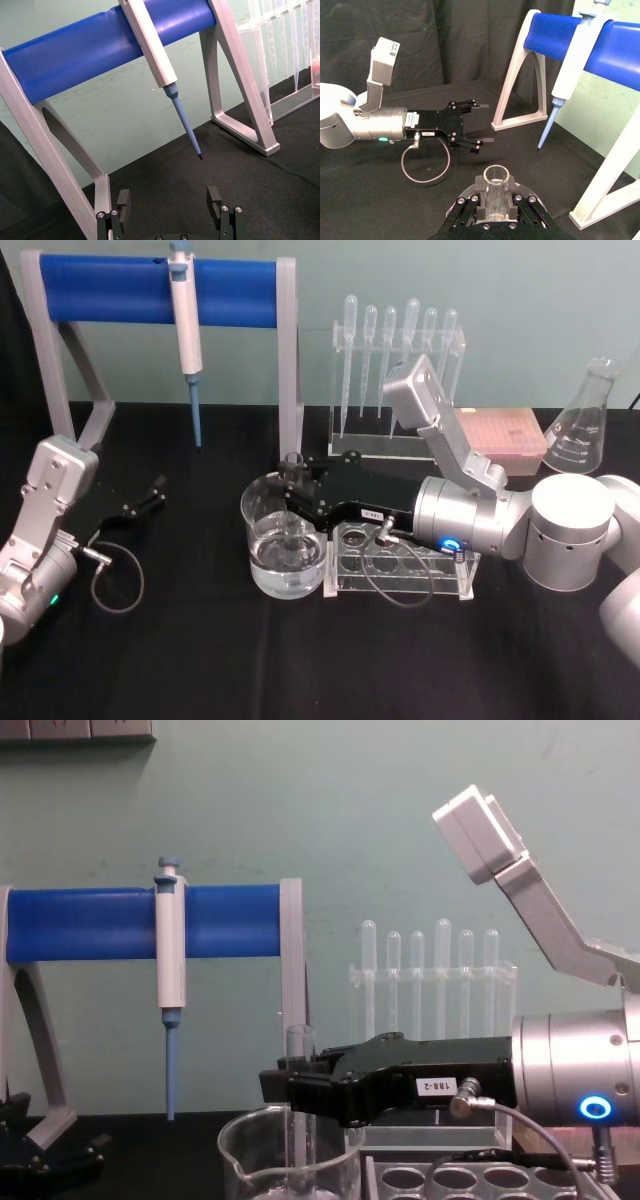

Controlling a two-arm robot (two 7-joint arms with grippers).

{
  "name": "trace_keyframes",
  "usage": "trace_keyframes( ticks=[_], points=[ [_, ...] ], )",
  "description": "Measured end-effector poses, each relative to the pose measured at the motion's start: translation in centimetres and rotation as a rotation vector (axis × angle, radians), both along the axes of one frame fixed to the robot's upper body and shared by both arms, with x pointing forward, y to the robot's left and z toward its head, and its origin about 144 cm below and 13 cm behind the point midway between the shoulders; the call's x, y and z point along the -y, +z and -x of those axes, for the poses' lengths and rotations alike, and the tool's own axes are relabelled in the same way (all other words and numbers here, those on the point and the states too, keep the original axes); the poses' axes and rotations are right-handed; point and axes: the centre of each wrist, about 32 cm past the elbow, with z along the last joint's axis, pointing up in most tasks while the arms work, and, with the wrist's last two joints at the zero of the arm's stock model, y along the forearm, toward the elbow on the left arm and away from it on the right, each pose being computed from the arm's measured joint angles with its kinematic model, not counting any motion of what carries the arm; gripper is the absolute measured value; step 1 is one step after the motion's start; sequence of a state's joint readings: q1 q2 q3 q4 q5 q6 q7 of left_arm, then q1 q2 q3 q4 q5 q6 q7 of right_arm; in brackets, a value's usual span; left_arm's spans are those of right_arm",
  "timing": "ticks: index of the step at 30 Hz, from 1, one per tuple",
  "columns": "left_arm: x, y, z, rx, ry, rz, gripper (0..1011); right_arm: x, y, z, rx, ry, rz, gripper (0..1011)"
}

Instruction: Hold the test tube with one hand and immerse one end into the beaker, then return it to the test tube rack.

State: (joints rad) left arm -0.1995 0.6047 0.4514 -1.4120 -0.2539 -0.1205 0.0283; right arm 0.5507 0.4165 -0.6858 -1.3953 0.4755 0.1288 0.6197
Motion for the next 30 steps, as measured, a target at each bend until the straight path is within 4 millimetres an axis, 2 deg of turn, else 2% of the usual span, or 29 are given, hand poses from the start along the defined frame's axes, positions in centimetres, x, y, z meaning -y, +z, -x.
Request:
trace_keyframes(
  ticks=[26,30],
  points=[
    [0.0,0.0,0.0,0.0,0.0,0.0,1000,0.0,0.02,-0.01,0.001,0.0,0.0,226],
    [0.0,0.0,0.0,0.0,0.0,0.0,1000,0.11,0.77,-0.21,0.011,0.006,-0.011,226]
  ],
)
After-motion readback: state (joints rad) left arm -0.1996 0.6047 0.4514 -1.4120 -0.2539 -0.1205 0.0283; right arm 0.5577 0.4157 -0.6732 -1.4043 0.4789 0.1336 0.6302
